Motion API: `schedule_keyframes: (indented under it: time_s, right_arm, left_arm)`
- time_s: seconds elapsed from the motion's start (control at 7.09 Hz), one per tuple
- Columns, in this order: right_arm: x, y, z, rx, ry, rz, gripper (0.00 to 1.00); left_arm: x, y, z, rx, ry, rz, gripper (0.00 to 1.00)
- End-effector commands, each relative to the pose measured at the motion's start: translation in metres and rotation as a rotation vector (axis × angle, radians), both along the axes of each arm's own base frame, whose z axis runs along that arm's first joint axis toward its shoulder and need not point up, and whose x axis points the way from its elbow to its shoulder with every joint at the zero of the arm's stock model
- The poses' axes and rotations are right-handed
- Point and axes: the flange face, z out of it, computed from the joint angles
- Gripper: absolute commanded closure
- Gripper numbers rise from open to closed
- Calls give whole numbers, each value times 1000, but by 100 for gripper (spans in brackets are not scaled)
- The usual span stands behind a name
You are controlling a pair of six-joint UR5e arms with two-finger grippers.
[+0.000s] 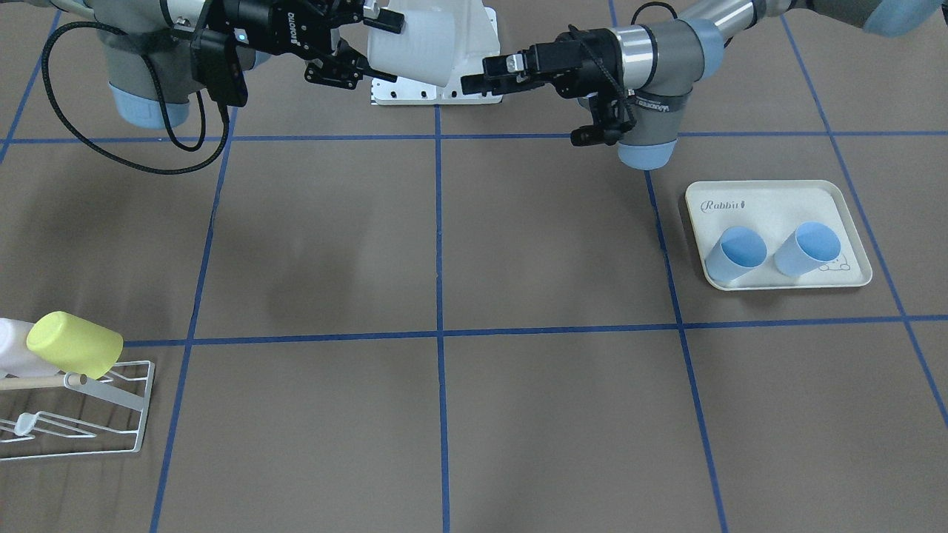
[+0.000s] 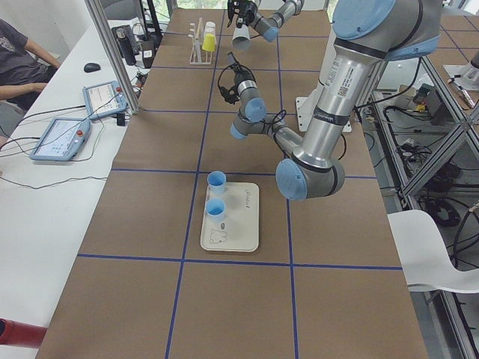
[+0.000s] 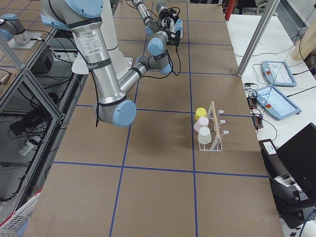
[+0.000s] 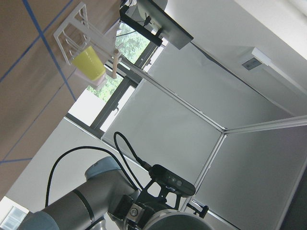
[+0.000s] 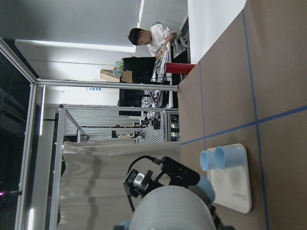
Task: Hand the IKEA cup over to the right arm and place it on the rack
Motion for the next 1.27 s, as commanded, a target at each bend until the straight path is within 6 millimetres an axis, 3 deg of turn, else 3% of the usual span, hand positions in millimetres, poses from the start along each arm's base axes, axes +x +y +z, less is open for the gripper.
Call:
schedule_keyframes:
  time_s: [0.0, 0.28, 0.42, 0.56, 0.85, 1.13]
  right_arm:
    - [44, -68, 45, 75, 263, 91, 87]
    - [73, -125, 57, 50, 522, 184, 87]
    - [93, -156, 51, 79, 680, 224, 86]
    - [109, -176, 59, 108, 823, 210, 86]
    - [136, -209, 70, 99, 1026, 181, 86]
    - [167, -250, 108, 111, 1168, 142, 86]
  left_arm:
    - [-55, -63, 16, 43, -308, -54, 0]
    - [-103, -116, 34, 145, -657, -86, 0]
    - [-134, -141, 46, 240, -837, -77, 0]
    - [-166, -160, 58, 263, -925, -97, 0]
    - [-211, -180, 86, 284, -1059, -105, 0]
    - [-241, -190, 115, 374, -1190, -130, 0]
